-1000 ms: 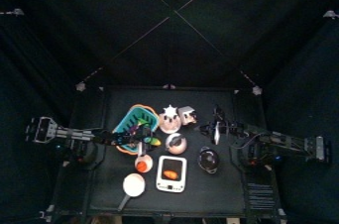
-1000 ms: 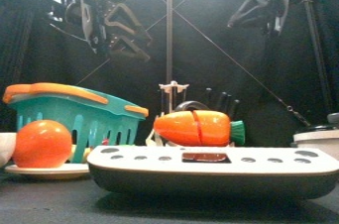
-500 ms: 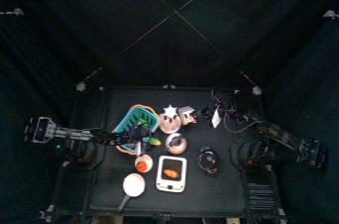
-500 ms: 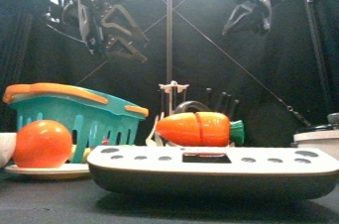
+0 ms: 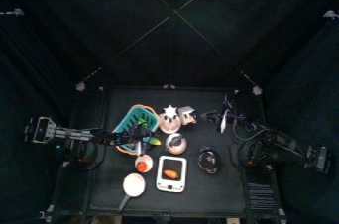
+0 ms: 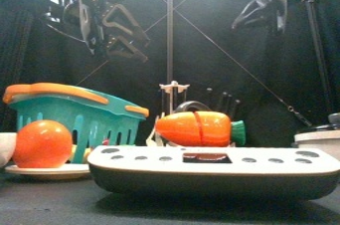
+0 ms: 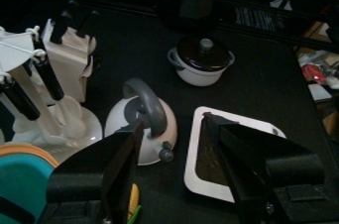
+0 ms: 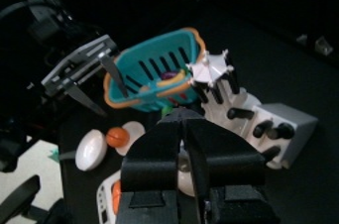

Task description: Grab cleaver

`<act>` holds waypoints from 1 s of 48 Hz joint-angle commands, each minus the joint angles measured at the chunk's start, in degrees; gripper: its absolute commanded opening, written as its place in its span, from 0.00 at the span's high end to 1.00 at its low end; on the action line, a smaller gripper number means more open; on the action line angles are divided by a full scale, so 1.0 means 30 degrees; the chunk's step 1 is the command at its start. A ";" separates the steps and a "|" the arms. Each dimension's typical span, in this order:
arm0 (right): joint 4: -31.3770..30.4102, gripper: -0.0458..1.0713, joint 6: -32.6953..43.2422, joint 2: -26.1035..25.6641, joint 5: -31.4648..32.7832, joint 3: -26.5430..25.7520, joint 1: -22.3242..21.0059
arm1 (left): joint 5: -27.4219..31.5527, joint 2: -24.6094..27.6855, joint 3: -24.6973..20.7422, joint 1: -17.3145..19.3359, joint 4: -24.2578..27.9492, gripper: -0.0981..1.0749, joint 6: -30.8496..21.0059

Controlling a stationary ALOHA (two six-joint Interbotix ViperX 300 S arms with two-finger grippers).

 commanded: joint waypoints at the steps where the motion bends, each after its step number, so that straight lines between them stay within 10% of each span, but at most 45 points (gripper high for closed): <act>1: 0.0088 0.60 0.0234 0.1260 -0.0117 -0.0820 0.0059 | -0.0146 -0.0059 -0.0205 0.0059 -0.0176 0.17 0.0000; 37: -1.0254 0.57 0.8936 0.7002 0.5684 -0.5771 0.2432 | -0.0146 0.0088 0.0205 0.0000 -0.1670 0.17 0.0000; 48: -1.3623 0.39 1.2979 0.7090 0.5420 -0.5479 0.4160 | -0.0146 0.0088 0.0381 -0.0029 -0.1699 0.17 0.0000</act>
